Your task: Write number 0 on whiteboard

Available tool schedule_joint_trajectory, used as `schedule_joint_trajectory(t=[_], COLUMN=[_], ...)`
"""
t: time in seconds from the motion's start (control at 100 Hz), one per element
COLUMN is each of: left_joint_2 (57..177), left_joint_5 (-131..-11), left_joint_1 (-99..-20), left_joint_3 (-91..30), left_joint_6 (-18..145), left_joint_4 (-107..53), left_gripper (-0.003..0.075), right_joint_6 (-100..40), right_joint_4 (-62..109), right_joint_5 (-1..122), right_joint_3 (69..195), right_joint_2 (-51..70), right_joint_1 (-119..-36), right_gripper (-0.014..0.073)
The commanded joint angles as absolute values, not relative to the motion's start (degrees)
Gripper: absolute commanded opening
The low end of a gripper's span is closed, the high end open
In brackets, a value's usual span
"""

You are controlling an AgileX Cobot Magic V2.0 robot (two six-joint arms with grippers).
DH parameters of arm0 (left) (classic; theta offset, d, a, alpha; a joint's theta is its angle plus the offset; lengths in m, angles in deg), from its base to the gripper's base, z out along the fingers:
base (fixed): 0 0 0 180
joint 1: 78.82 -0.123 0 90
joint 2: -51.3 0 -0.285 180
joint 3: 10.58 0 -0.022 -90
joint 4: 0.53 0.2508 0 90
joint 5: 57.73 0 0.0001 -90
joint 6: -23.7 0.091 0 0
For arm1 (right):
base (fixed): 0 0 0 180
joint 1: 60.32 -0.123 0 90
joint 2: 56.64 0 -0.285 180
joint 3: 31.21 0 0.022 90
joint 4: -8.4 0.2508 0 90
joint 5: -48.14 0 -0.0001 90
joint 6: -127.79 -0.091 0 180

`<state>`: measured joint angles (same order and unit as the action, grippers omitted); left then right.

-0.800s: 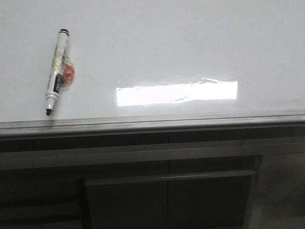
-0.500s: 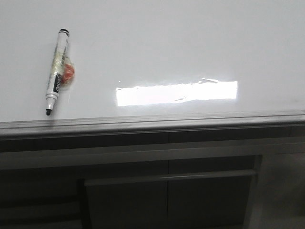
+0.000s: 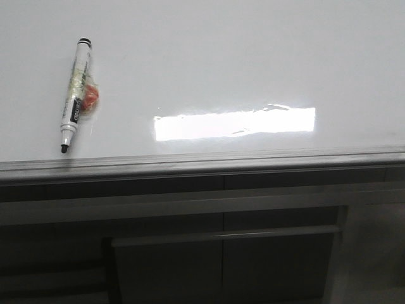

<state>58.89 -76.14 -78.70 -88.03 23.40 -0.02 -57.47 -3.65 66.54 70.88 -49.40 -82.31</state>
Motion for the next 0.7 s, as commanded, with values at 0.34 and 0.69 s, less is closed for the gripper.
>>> schedule_joint_trajectory(t=[0.34,0.69], left_joint_2=[57.1,57.1], left_joint_5=[-72.2,-69.5], left_joint_1=[-78.8,-78.8], left_joint_3=[-89.8,-89.8], left_joint_6=[22.9,22.9], left_joint_4=[-0.5,-3.2], left_gripper=[-0.0020,-0.0020], right_joint_6=[-57.7,-58.2], right_joint_4=[-8.4,1.4], right_joint_5=[48.1,38.2], right_joint_3=[70.2,70.2], right_joint_2=[-50.5,-50.5], right_joint_1=[-81.9,-81.9], right_gripper=[-0.0071,-0.0071])
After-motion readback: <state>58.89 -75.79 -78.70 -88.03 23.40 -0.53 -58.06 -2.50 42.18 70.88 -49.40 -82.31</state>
